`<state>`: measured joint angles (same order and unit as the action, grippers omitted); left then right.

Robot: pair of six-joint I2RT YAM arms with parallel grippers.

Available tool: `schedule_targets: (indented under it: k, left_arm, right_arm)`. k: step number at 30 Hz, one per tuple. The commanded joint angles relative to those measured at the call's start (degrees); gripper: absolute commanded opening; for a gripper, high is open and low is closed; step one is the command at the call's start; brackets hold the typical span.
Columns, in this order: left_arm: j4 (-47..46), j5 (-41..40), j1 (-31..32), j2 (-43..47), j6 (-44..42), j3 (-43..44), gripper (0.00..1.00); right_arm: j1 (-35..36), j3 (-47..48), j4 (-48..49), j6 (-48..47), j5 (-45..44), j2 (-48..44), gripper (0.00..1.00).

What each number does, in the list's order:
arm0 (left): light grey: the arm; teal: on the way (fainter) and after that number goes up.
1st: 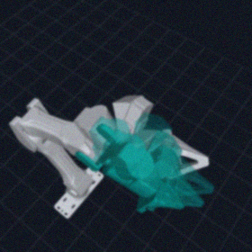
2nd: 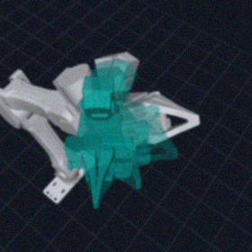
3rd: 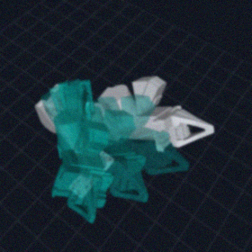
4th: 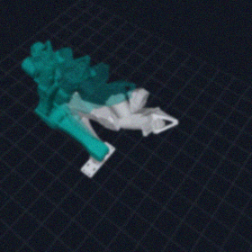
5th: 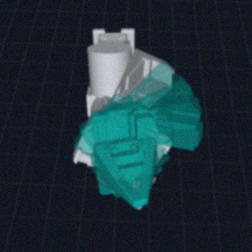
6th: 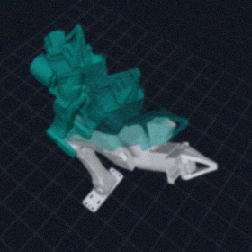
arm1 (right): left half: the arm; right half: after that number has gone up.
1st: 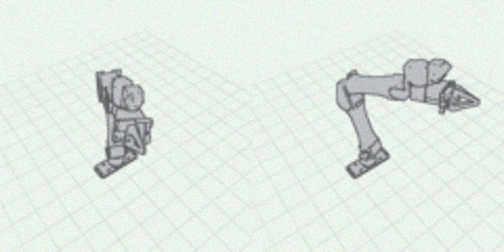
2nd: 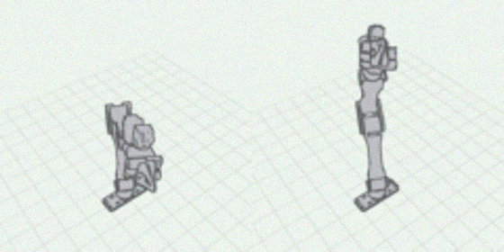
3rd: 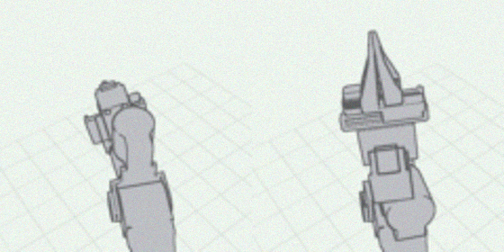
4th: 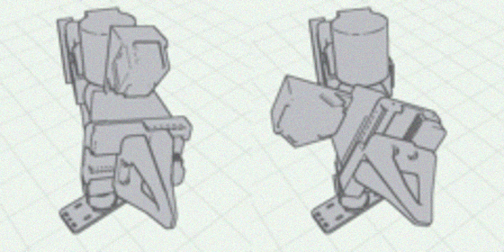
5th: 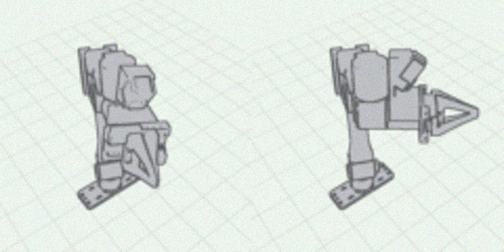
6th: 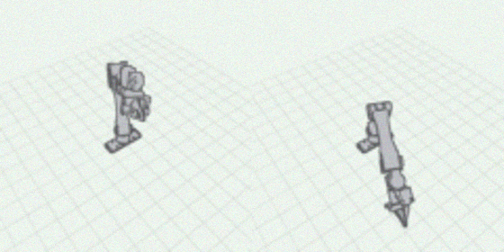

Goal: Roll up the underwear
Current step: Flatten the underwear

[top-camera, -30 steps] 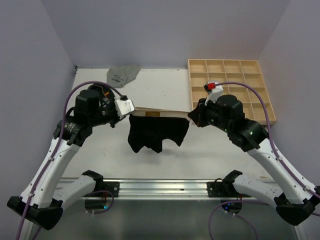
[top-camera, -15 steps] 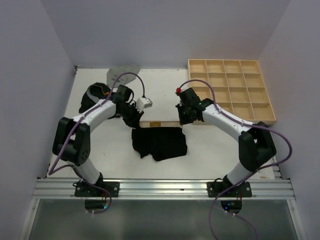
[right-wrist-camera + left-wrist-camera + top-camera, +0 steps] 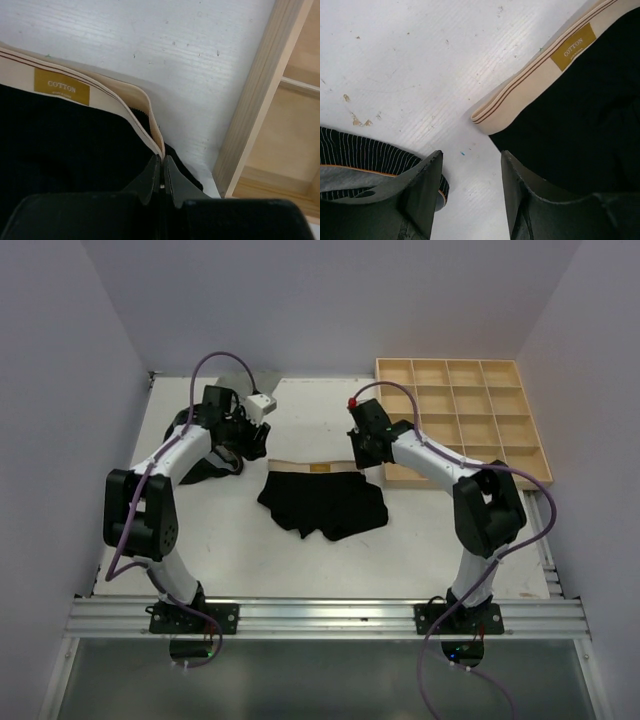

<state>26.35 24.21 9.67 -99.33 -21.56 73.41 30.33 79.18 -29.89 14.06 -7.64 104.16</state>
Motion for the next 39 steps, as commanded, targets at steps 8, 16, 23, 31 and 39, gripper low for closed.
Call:
schedule_targets:
  k: [8,16,23,31,39]
  left_arm:
    - [-0.25,11.56,-0.44,-0.77,-2.26,-3.97,0.40]
    - [3.01,12.09,0.78,2.73,-0.85,-9.85,0.37]
    - [2.31,9.20,5.18,3.80,0.02,-14.69,0.38]
    - [3.36,2.43,4.04,-3.94,1.87,-11.98,0.33]
    - [6.43,-0.82,3.78,-13.87,-0.14,5.41,0.38]
  right_arm:
    - [-0.44,5.02,-2.80,0.44,-4.75,-0.44,0.40]
    - [-0.01,-0.24,-3.77,0.44,5.17,-10.11,0.21]
    - [0.96,-11.40,0.70,1.58,11.59,-9.42,0.00]
    - [4.46,-20.64,7.91,3.77,13.18,-4.85,0.00]
    - [20.28,-21.44,13.97,14.04,13.79,1.48,0.00]
